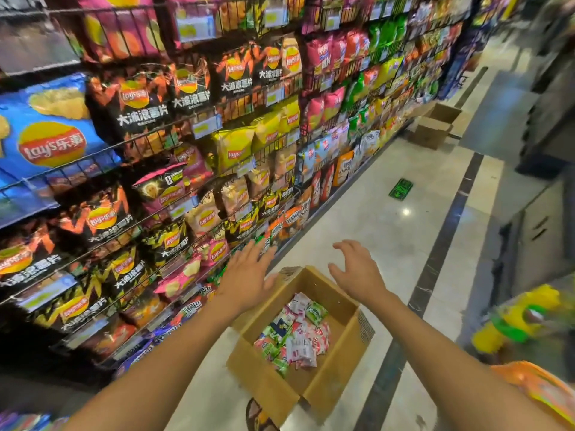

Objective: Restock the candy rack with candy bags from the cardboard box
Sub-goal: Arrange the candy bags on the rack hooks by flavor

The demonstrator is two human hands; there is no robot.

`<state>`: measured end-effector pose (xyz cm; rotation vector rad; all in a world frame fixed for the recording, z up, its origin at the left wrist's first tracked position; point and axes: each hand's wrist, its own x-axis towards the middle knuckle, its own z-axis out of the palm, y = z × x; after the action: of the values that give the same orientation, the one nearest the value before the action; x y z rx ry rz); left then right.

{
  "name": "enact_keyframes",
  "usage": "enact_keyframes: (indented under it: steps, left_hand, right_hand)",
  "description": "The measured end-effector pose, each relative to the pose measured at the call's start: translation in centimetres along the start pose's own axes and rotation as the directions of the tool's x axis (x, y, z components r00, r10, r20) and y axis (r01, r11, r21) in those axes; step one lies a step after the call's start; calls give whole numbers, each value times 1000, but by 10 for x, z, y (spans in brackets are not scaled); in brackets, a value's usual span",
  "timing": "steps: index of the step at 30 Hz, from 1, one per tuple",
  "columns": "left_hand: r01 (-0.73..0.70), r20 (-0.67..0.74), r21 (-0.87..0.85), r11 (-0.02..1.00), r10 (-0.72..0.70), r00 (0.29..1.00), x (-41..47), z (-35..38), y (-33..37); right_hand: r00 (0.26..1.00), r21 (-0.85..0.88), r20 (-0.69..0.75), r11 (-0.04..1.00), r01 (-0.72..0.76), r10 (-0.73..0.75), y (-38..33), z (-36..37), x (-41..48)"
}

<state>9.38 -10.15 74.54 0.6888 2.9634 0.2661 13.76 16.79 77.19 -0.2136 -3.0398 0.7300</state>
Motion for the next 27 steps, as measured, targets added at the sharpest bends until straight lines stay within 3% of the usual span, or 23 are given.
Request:
enact_keyframes:
  steps: [4,13,19,23,27]
  left_hand:
    - [-13,-11,22,1000,13,1000,64,-12,-13]
    - [-7,212,-20,1000,11,977,160,65,-30]
    - [100,322,-40,994,-82,943,176,176,-18]
    - [194,518,-50,980,-141,844,181,275,-15]
    - [219,592,-11,976,-170,788,177,374,-18]
  right_hand:
    - [1000,-6,4,1000,-13,13,0,-3,60]
    - [986,28,147,996,-88,83,56,64,159]
    - [928,-8,361,995,-96,93,130,158,201]
    - [879,-12,472,998,-63,61,187,235,209]
    - [794,-65,603,997,-48,78,247,323,210]
